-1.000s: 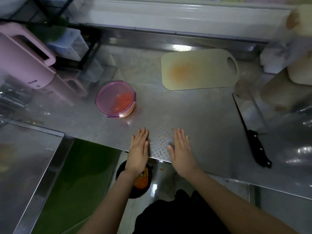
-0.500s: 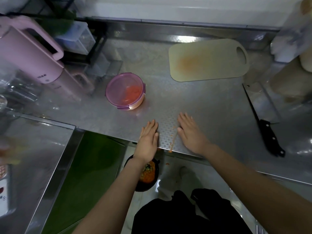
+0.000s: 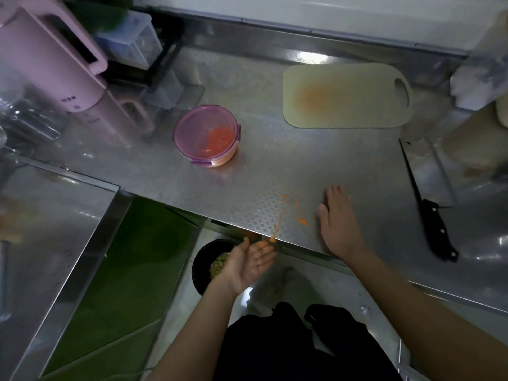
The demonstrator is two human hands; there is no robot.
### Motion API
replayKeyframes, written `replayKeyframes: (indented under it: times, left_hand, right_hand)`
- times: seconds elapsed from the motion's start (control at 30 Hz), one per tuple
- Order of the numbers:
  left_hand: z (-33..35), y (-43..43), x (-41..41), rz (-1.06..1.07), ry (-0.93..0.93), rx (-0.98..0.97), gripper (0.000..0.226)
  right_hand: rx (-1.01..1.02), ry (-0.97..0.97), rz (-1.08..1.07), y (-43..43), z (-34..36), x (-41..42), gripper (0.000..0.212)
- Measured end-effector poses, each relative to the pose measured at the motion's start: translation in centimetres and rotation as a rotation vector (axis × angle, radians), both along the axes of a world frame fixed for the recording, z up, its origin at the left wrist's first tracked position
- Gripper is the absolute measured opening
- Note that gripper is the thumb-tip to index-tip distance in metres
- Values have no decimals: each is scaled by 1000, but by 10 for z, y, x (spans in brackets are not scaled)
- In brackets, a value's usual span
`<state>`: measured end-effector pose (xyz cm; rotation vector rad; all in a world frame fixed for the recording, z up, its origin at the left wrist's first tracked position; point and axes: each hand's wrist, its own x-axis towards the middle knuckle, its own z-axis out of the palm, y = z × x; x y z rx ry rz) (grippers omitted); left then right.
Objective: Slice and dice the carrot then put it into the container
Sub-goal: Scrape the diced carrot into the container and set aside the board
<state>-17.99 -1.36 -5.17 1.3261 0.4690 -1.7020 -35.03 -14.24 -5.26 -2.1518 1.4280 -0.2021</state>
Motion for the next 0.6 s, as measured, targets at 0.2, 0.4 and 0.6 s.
replayKeyframes:
  times: [0.2,0.4,0.6]
  left_hand:
    - [7,-12,15,-84,93,-2,55]
    - [1,-11,23,-97,142,-71,47]
    - [-6,-10,23,-77,65,-70,27]
  right_hand:
    - [21,-67,202,19,-2,50,62]
    - [-4,-30,607,45,-2,55,70]
    - [299,-220,771,65,9,43,49]
